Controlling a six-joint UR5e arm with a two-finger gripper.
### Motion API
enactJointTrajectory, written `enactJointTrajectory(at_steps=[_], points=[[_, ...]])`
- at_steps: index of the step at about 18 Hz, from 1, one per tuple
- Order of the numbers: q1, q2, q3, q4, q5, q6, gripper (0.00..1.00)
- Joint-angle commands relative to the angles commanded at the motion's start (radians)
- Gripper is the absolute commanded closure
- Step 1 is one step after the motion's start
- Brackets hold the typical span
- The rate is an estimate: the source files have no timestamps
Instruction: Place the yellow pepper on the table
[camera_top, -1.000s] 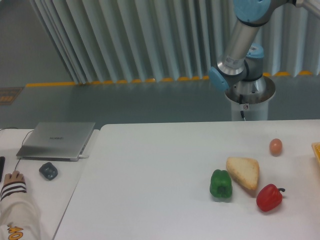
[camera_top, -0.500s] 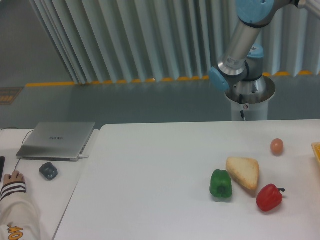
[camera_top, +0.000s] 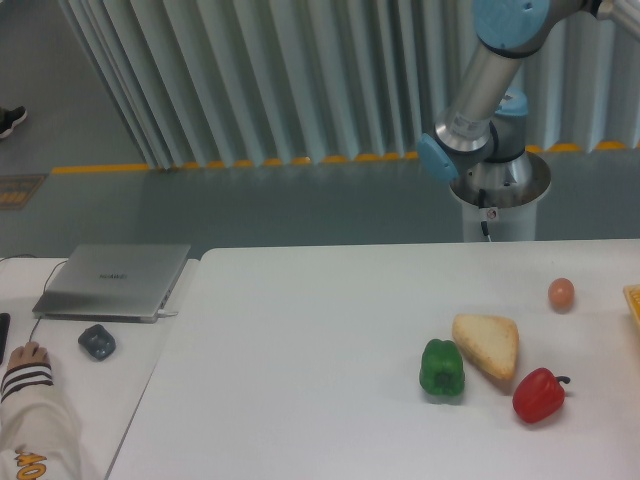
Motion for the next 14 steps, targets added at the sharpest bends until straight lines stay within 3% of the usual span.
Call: enactJointTrajectory(at_steps=[4,6,7,12,14], points=[[-0.023,0.008,0.075,-0.104,-0.009,-0.067,0.57],[-0.035,0.026,0.091,-0.143,-0.078,-0.142,0.57],[-0.049,0.037,0.107,-0.191,-0.139,-0.225,0.57],[-0.135,0.077,0.115,-0.204,-0.343,-0.568,0.57],[-0.144,0.083,0.108,-0.204,-0.414,-0.633,0.57]])
